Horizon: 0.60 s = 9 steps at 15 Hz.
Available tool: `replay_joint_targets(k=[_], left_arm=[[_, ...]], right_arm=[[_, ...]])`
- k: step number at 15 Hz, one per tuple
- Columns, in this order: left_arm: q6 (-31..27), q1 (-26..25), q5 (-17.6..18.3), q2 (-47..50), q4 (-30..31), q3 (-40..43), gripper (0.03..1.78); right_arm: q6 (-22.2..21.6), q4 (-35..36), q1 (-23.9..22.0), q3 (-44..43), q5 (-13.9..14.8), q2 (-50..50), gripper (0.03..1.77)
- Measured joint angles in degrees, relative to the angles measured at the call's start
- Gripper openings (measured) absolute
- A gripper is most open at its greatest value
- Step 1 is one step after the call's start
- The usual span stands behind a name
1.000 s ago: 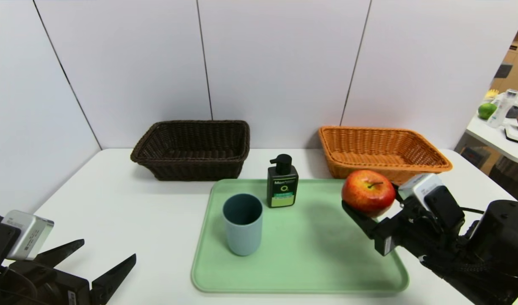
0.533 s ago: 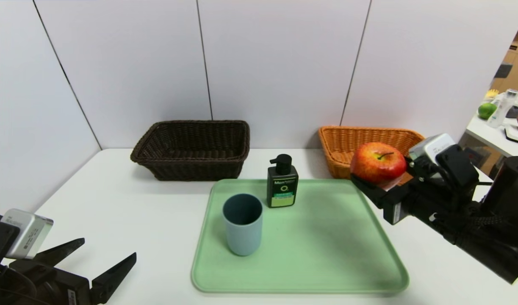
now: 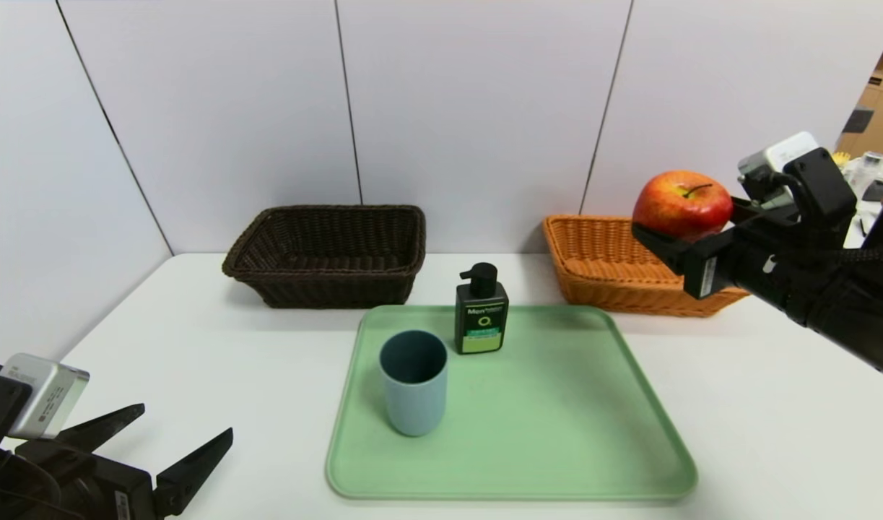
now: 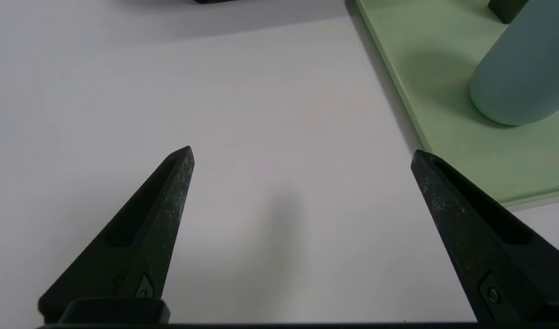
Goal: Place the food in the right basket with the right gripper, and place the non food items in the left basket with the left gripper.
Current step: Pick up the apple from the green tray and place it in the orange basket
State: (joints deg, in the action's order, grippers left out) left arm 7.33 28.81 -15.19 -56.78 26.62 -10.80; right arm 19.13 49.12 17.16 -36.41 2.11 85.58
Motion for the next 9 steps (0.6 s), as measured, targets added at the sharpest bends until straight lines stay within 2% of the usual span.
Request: replay_joint_targets(k=[4,9], left_arm=[[0.2,0.0,0.0,0.0,0.1,0.0,1.69],[0.6,0.0,0.1,-0.1,0.1,-0.1,1.69]], right_arm=[[-0.1,-10.8,-2.7,-9.4,-0.6,1.1,1.22],[0.0,-22.1,-6.9,-22.1,-1.1,7.1,1.22]])
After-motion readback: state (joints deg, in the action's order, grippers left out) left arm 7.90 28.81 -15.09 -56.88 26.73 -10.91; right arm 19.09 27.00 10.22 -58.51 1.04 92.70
